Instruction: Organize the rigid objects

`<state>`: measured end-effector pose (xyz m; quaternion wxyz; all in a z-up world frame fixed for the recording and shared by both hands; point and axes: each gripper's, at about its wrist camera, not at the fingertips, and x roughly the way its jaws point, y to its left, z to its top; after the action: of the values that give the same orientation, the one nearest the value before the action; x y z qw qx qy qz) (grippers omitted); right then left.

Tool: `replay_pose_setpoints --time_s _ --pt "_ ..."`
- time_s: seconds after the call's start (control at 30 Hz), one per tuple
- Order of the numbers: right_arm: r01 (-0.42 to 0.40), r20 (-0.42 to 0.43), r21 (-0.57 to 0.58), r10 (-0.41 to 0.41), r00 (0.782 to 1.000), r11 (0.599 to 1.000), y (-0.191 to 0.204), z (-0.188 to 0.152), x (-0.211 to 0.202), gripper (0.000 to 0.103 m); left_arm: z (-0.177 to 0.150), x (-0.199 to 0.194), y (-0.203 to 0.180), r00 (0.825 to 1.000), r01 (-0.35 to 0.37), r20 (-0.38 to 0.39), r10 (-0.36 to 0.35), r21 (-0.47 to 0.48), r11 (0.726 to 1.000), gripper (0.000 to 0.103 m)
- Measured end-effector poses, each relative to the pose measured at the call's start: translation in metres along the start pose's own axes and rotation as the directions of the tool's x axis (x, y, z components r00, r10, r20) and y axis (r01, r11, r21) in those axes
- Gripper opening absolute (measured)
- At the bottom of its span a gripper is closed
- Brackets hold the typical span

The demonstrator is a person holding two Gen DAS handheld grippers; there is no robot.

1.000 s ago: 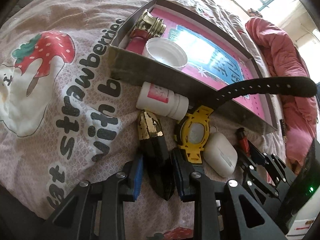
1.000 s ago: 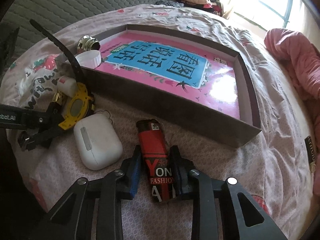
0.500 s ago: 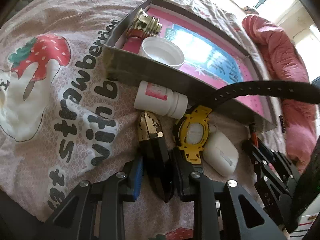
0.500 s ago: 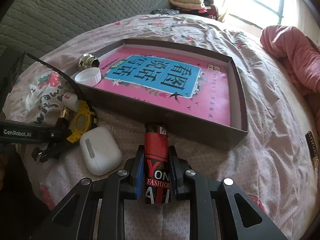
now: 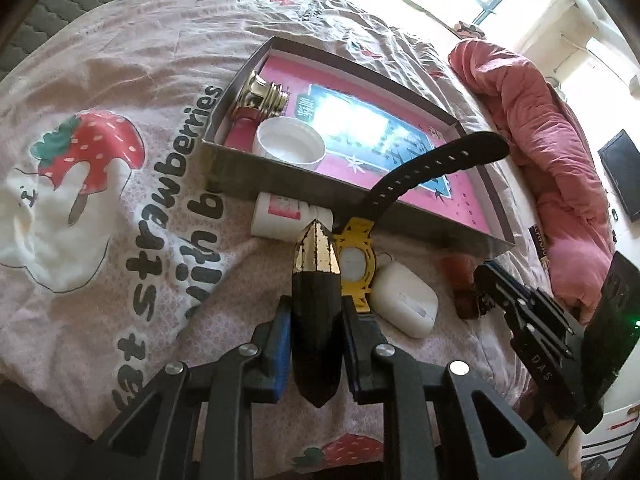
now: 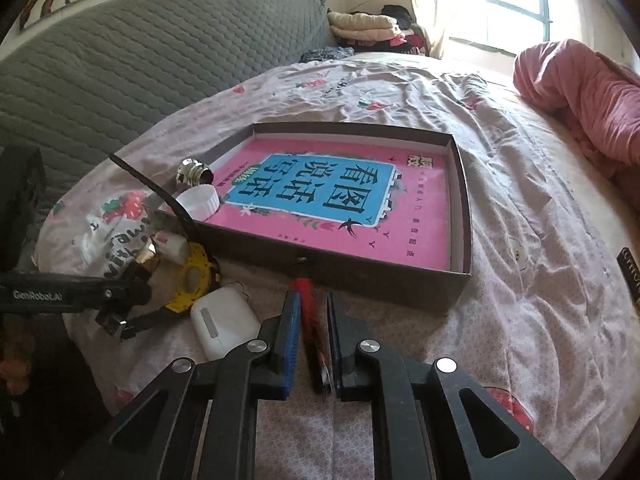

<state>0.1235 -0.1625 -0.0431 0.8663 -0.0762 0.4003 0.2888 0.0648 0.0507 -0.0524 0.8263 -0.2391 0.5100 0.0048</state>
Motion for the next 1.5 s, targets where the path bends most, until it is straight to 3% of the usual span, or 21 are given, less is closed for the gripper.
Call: replay_pose_setpoints --time_s 0.13,0.27,0.33,0.37,0.67,0.77,0.87,1.07,1.33,1.5 --pt "0.013 -0.030 0.006 -0.013 0.999 1.000 -0.002 -0.003 0.006 0.012 0.001 0.003 0.004 1.000 -0.021 -0.005 0.021 -0.002 1.000 0.023" --pt "-0.030 -0.053 0.018 0.031 0.998 0.999 -0.001 -0.003 0.013 0.014 -0.002 0.005 0.009 1.000 -0.023 -0.013 0.023 -0.014 1.000 0.023" --pt "-0.054 -0.061 0.008 0.055 0.997 0.998 0.004 -0.003 0.015 0.021 -0.004 0.005 0.011 1.000 -0.017 -0.013 0.017 -0.015 1.000 0.023" --pt "-0.067 -0.071 0.001 0.067 0.995 0.998 0.006 -0.004 0.017 0.028 -0.004 0.004 0.010 1.000 -0.015 -0.012 0.015 -0.013 1.000 0.023" --pt "-0.012 -0.163 -0.139 -0.011 0.987 0.990 0.023 -0.017 0.032 0.031 -0.002 0.007 0.005 1.000 0.003 -0.008 -0.003 0.006 1.000 0.023" --pt "0.034 -0.155 -0.212 -0.068 0.986 0.977 0.033 -0.019 0.037 0.031 -0.003 0.007 0.002 1.000 0.005 -0.004 -0.005 0.018 1.000 0.023" --pt "0.039 -0.146 -0.210 -0.071 0.987 0.977 0.033 -0.018 0.040 0.028 -0.003 0.008 0.000 1.000 0.006 0.001 -0.006 0.027 1.000 0.023" --pt "-0.008 -0.144 -0.172 -0.017 0.989 0.985 0.031 -0.015 0.038 0.010 0.000 0.006 0.002 1.000 0.012 0.026 -0.013 0.019 1.000 0.023" --pt "-0.110 -0.088 -0.036 0.107 0.990 0.993 0.016 -0.007 0.018 0.010 0.007 -0.009 0.002 0.997 0.019 0.080 -0.021 0.024 1.000 0.023" --pt "-0.129 -0.021 -0.011 0.129 0.991 0.992 0.016 -0.002 0.000 0.010 0.009 -0.021 -0.001 0.993 0.008 0.117 -0.014 0.050 0.999 0.023"
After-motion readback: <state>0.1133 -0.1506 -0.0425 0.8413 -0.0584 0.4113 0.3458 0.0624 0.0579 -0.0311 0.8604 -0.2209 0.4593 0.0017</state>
